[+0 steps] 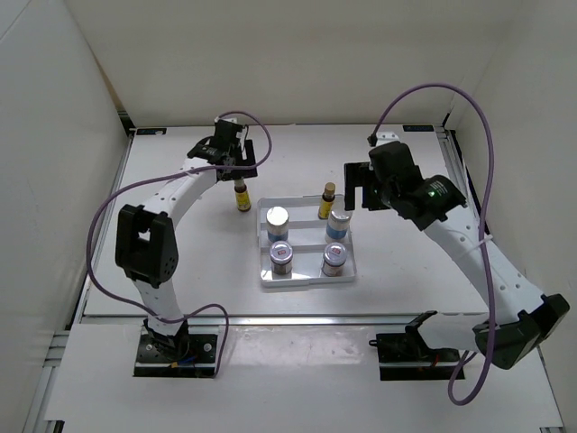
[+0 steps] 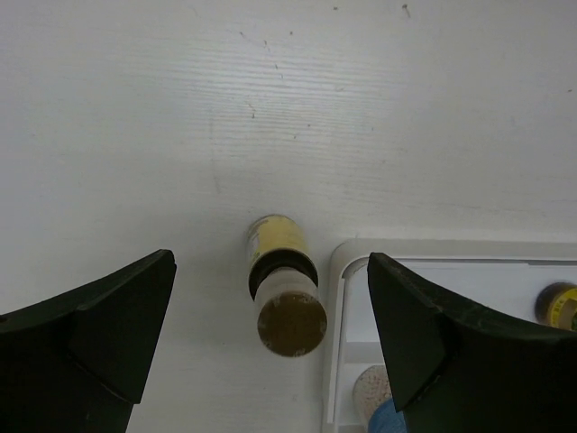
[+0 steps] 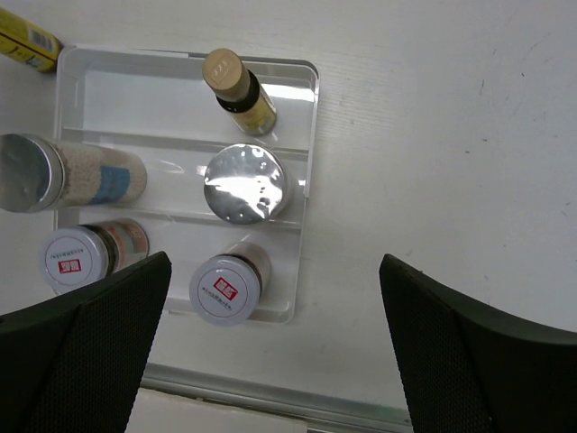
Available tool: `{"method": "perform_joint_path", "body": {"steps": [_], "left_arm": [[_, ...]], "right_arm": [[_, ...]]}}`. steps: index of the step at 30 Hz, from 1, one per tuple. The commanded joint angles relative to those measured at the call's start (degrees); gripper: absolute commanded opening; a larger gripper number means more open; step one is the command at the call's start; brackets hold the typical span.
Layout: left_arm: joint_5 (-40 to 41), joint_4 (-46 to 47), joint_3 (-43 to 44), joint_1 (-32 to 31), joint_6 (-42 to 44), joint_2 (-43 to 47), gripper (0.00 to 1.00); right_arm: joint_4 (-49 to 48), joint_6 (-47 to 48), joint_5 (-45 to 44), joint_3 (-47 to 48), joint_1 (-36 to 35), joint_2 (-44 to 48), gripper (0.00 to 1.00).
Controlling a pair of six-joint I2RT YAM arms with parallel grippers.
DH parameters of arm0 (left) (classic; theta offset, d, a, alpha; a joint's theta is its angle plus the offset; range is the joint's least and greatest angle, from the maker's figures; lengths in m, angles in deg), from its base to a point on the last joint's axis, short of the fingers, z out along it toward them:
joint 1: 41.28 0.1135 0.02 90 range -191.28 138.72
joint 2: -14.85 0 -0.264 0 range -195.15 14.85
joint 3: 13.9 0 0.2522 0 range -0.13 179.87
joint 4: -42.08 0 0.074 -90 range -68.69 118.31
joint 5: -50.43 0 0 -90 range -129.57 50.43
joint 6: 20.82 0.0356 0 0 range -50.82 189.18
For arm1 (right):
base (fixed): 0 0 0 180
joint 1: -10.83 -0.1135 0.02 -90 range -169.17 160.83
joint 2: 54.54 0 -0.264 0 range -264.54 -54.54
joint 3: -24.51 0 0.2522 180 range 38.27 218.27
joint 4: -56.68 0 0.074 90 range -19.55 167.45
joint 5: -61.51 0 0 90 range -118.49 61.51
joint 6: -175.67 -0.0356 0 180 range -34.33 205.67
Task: Organize the condiment bottles
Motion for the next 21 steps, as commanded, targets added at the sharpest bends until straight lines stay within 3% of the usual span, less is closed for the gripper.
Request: {"method": "perform_joint_path", "body": {"steps": [1, 4, 16, 21], "left_arm": [[-2.8, -0.1, 3.1, 0.3, 0.6, 0.0, 0.96], [-3.4, -0.1, 3.1, 0.3, -0.6, -0.6, 0.94], [-3.9, -0.1, 0.3, 0.3, -0.6, 0.5, 0.68], [-4.4, -0.1, -0.3, 0.3, -0.6, 1.1, 0.5]], "right_arm": [[0.7, 0.1, -0.8, -1.2, -0.2, 4.4, 1.0], [0.7, 0.1, -0.8, -1.7, -0.2, 4.9, 1.0], [1.7, -0.5, -2.0, -3.8, 0.4, 5.5, 1.0], [1.7, -0.5, -2.0, -3.8, 0.4, 5.5, 1.0]]}}
